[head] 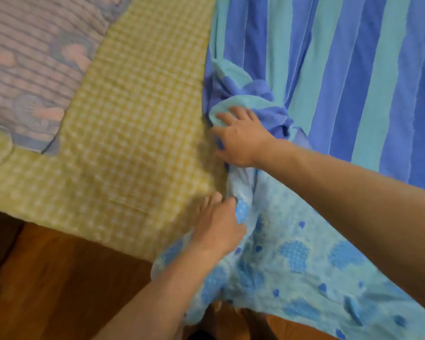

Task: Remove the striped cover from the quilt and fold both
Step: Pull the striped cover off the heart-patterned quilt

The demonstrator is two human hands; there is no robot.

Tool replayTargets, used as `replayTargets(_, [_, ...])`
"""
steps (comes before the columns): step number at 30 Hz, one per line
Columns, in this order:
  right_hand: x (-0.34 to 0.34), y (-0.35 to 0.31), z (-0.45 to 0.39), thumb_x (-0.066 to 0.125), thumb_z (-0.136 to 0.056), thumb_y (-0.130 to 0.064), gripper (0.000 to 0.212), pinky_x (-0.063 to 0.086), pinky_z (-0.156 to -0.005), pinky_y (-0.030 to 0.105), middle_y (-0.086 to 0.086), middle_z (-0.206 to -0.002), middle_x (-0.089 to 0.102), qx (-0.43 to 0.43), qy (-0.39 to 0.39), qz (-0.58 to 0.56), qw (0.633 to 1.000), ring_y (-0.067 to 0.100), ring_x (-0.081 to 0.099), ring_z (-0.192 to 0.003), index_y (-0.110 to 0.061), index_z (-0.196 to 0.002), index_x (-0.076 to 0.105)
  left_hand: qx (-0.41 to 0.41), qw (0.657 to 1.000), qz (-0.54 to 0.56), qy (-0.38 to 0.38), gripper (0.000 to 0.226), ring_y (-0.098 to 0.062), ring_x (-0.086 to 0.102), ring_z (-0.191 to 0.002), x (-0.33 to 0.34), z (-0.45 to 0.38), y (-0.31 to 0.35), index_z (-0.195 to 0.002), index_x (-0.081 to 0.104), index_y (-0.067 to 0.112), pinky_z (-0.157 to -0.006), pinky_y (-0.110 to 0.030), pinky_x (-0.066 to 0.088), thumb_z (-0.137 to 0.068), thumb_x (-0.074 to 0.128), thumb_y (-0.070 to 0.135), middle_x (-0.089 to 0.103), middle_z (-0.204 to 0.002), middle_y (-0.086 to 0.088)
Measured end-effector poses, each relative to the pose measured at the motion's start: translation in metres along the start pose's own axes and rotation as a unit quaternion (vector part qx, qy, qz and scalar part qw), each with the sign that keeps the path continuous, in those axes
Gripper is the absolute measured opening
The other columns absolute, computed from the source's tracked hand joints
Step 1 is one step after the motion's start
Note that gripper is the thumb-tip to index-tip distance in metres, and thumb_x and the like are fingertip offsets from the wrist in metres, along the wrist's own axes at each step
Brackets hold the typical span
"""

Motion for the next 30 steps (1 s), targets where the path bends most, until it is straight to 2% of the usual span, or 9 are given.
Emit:
replayTargets(4, [0.042, 0.033, 0.0, 0.057, -0.087, -0.047, 0.073, 0.021, -0.111, 0.06, 0.009, -0.154, 0.028, 0.008, -0.135, 0.173, 0.975, 0.037, 0.022, -0.142, -0.027, -0.151, 0.027, 0.094, 0.985, -0.141, 0.026, 0.039, -0.029, 0.066, -0.083, 0.002, 0.024, 0.042, -0.106, 0.051, 0.017, -0.067, -0.038, 0.052, -0.072, 0.071, 0.018, 0.057, -0.106, -0.01])
replayTargets(9, [0.02, 0.061, -0.001, 0.046, -0.096, -0.016, 0.027, 0.04, -0.077, 0.031, 0.005, -0.112, 0.068, 0.005, -0.155, 0.222, 0.963, 0.028, 0.063, -0.107, -0.019, -0.112, 0.067, 0.163, 0.976, -0.145, 0.01, 0.029, -0.025, 0.065, -0.053, -0.021, 0.033, 0.064, -0.091, 0.053, 0.023, -0.045, -0.029, 0.029, -0.066, 0.069, 0.02, 0.063, -0.072, -0.003])
replayTargets(13, [-0.082, 0.101, -0.057, 0.05, -0.091, -0.007, 0.02, 0.038, -0.068, 0.036, 0.02, -0.101, 0.068, 0.08, 0.009, 0.185, 0.979, 0.038, 0.065, -0.095, -0.009, -0.104, 0.065, 0.157, 0.976, -0.146, 0.04, 0.029, -0.027, 0.058, -0.044, -0.043, 0.053, 0.041, -0.085, 0.053, 0.023, -0.038, -0.031, 0.039, -0.063, 0.071, 0.022, 0.057, -0.067, -0.002])
replayTargets(16, [-0.157, 0.177, -0.076, 0.054, -0.086, -0.002, 0.024, 0.049, -0.08, 0.045, 0.03, -0.105, 0.064, 0.258, 0.118, 0.153, 0.947, 0.048, 0.063, -0.099, 0.001, -0.107, 0.066, 0.111, 0.979, -0.164, 0.057, 0.032, -0.027, 0.059, -0.045, -0.067, 0.044, 0.002, -0.082, 0.056, 0.024, -0.037, -0.031, 0.04, -0.058, 0.077, 0.025, 0.058, -0.069, -0.001])
replayTargets(18, [-0.156, 0.207, -0.067, 0.052, -0.088, -0.004, 0.033, 0.049, -0.09, 0.052, 0.034, -0.115, 0.06, 0.346, 0.116, 0.082, 0.927, 0.052, 0.059, -0.108, 0.003, -0.119, 0.061, 0.09, 0.979, -0.18, 0.033, 0.032, -0.031, 0.065, -0.054, -0.081, 0.037, -0.015, -0.088, 0.055, 0.025, -0.043, -0.035, 0.046, -0.063, 0.074, 0.032, 0.063, -0.076, -0.001])
replayTargets(22, [-0.092, 0.161, -0.043, 0.055, -0.089, -0.018, 0.075, 0.023, -0.116, 0.046, 0.025, -0.157, 0.022, 0.266, 0.091, -0.104, 0.954, 0.046, 0.027, -0.14, -0.011, -0.155, 0.019, -0.016, 0.998, -0.064, 0.014, 0.03, -0.035, 0.067, -0.086, -0.13, 0.014, -0.071, -0.1, 0.047, 0.028, -0.066, -0.037, 0.048, -0.08, 0.062, 0.046, 0.068, -0.094, -0.004])
replayTargets(26, [-0.037, 0.07, 0.047, 0.057, -0.083, -0.014, 0.058, 0.036, -0.106, 0.049, 0.024, -0.144, 0.042, 0.079, 0.216, -0.08, 0.97, 0.043, 0.044, -0.125, -0.005, -0.139, 0.048, -0.148, 0.965, -0.081, 0.203, 0.043, -0.039, 0.061, -0.085, -0.258, -0.033, -0.172, -0.091, 0.043, 0.029, -0.07, -0.044, 0.051, -0.072, 0.074, 0.051, 0.06, -0.088, -0.01])
replayTargets(28, [0.015, 0.044, 0.111, 0.062, -0.08, -0.016, 0.048, 0.04, -0.1, 0.05, 0.02, -0.136, 0.051, 0.054, 0.156, -0.072, 0.984, 0.042, 0.049, -0.12, -0.008, -0.128, 0.059, -0.15, 0.933, -0.194, 0.262, 0.035, -0.047, 0.053, -0.103, -0.27, -0.046, -0.182, -0.109, 0.052, 0.019, -0.084, -0.057, 0.048, -0.081, 0.071, 0.025, 0.053, -0.113, -0.025])
replayTargets(30, [0.065, 0.043, 0.181, 0.065, -0.078, -0.022, 0.045, 0.043, -0.098, 0.05, 0.019, -0.13, 0.056, 0.094, 0.071, -0.082, 0.99, 0.043, 0.053, -0.115, -0.009, -0.122, 0.064, -0.114, 0.936, -0.254, 0.215, 0.045, -0.048, 0.045, -0.114, -0.223, -0.057, -0.156, -0.127, 0.053, 0.01, -0.094, -0.056, 0.041, -0.084, 0.066, 0.013, 0.043, -0.129, -0.029])
Point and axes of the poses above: each hand's wrist, its own z-axis away from the middle knuckle, its own x-axis out of the palm, y = z × x, the point moved 7 cm from there along -z, towards the middle knuckle
